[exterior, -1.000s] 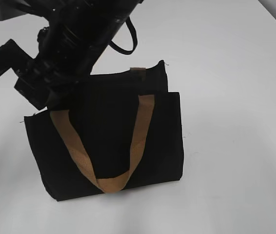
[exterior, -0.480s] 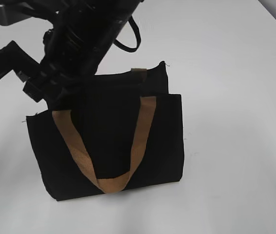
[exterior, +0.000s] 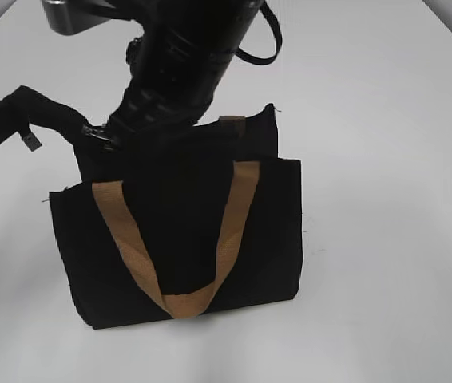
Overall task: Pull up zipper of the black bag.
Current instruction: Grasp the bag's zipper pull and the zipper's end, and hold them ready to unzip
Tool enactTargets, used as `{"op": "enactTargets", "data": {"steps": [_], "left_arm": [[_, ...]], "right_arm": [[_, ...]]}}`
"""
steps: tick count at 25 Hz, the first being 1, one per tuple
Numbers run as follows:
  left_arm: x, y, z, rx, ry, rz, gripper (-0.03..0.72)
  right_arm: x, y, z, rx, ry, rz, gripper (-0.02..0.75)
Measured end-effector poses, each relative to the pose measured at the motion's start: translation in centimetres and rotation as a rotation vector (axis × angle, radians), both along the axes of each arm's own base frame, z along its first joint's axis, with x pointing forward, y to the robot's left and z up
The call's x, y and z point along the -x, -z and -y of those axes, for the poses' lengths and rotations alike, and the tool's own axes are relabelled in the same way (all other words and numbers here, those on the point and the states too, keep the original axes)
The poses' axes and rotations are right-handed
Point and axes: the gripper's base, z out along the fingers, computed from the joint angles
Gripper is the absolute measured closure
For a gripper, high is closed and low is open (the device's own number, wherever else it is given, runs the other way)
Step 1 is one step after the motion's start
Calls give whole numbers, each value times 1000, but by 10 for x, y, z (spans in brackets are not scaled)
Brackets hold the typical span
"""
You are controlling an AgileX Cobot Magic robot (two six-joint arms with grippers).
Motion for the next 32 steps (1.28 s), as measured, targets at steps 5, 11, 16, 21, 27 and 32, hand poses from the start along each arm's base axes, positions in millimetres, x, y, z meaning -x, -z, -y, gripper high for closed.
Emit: {"op": "enactTargets", "data": {"steps": [5,11,16,21,27,32], "left_arm": [[-2,7,-4,-43,-45,-61,684],[-4,18,-11,-76,-130,-190,684],[-4,25,-17,-106,-192,-270,684],[-4,30,-21,-109,-250,-323,684],[-5,28,-20,-68,-253,-334,684],[-4,22,-13,38,-191,-318,684]], "right_arm": [[-7,1,15,42,18,-35,738],[-18,2,33,78,58,-73,738],[-25,2,43,89,87,-75,738],[-37,-6,67,93,182,-71,738],[-49,-26,107,73,345,-64,738],[-53,-35,123,41,422,-79,738]]}}
